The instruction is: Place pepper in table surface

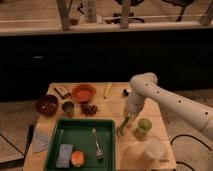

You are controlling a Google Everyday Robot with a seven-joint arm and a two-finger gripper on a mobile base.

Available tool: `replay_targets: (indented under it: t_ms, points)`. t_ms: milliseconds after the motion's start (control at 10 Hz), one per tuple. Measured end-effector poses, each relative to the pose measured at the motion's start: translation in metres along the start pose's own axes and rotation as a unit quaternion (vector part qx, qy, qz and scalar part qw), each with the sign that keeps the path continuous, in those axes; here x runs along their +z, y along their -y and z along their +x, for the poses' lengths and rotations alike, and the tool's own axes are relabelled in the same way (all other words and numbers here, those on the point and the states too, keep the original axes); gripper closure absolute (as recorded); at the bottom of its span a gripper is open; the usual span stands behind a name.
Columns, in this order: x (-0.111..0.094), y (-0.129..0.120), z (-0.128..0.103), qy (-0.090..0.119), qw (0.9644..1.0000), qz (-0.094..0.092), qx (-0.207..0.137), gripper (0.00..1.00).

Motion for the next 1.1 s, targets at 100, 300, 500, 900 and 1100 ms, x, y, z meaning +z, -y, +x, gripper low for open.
replay_targets:
  t_ms: [100, 300, 500, 900, 1100]
  points:
    - [0.0013, 0.0000, 0.0004, 0.000, 1.0000, 0.001, -0.002, 0.98]
    - [0.0041, 0.0011, -0.0001, 0.000, 1.0000, 0.000, -0.007, 0.98]
    - [0.0050, 0.0015, -0.0011, 0.000, 0.9999, 0.000, -0.012, 0.98]
    - [0.0078, 0.0027, -0.0002, 0.001, 0.9999, 0.002, -0.017, 0.98]
    - [0.0085, 0.0024, 0.0004, 0.001, 0.9998, 0.002, -0.019, 0.98]
